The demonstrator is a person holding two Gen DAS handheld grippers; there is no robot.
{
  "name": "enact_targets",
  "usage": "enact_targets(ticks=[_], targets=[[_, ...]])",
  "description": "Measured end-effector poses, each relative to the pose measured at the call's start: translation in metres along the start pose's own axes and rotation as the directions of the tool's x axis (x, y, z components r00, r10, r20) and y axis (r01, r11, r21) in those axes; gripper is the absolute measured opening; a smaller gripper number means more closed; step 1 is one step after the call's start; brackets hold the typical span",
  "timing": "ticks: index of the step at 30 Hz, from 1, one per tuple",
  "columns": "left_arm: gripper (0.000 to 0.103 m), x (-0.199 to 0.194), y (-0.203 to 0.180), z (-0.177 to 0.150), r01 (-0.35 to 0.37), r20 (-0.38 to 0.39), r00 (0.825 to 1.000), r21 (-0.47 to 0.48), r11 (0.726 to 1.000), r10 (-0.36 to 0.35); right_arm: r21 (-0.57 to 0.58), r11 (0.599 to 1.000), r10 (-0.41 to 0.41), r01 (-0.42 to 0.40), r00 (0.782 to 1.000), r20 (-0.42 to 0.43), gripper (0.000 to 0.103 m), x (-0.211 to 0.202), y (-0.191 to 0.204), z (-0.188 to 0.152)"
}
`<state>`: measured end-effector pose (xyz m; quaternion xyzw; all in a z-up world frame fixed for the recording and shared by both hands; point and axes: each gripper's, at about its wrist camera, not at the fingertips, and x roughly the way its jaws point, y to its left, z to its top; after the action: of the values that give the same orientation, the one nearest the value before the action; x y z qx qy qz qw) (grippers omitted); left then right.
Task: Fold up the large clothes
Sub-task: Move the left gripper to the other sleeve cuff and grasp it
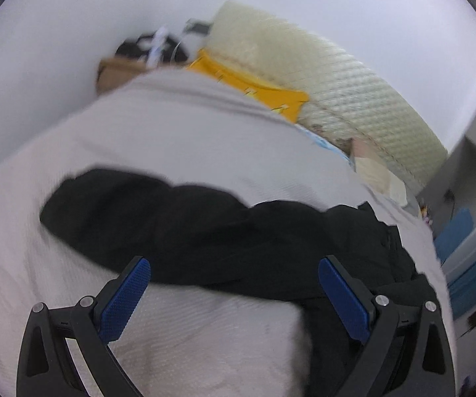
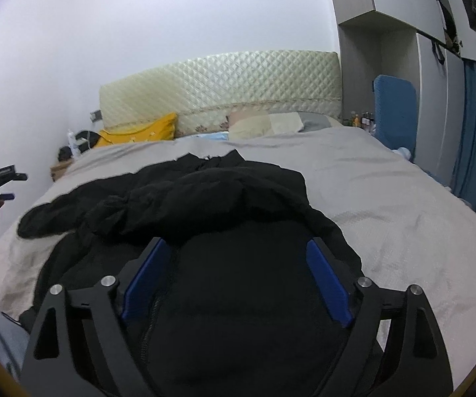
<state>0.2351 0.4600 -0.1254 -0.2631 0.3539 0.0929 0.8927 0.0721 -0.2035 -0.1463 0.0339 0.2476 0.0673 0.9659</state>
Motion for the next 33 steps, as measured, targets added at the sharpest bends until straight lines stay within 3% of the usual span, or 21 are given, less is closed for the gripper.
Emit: enact_targets(ticks=[5,12,16,19,22,24,27,33], targets=[[0.103,0.040,0.072,-0.008,0.043,-0.031,0.998,-0.158,0.986,-0.049,-0.009,1.000,-0.029,0.028,0.998,-0.050,0.103,0.019,0.010,-0.007],[0.102,0.094,0.155,-0.022,0.037,-0.078,0.995,-0.308,0.951,-0.064,-0.017,0.999,-0.047,0.045,0.991,-0.125,0.103,0.048,0.034,-0.005],[0.102,0.113,0.187,-0.021,0.108,-0.024,0.992,-0.382,0.918,-0.127,-0.057,0.996,-0.072,0.064,0.986,-0.147,0.102,0.063,0.047,-0.007],[0.100,0.119,0.196,-0.011,0.146,0.040,0.989,-0.388,0.910,-0.141,-0.070,0.994,-0.088,0.078,0.983,-0.162,0.103,0.073,0.052,-0.007],[0.082,0.126,0.196,0.000,0.156,0.068,0.988,-0.373,0.915,-0.141,-0.083,0.992,-0.108,0.095,0.979,-0.172,0.103,0.081,0.055,-0.008],[0.057,0.134,0.197,0.007,0.131,0.050,0.991,-0.369,0.920,-0.121,-0.084,0.991,-0.114,0.100,0.977,-0.181,0.102,0.084,0.056,-0.008],[0.036,0.132,0.194,0.013,0.124,0.060,0.992,-0.354,0.927,-0.109,-0.063,0.993,-0.112,0.101,0.975,-0.192,0.102,0.085,0.055,-0.007],[0.019,0.099,0.170,0.027,0.088,0.096,0.993,-0.285,0.955,-0.063,-0.049,0.994,-0.108,0.102,0.981,-0.160,0.103,0.074,0.055,0.001]])
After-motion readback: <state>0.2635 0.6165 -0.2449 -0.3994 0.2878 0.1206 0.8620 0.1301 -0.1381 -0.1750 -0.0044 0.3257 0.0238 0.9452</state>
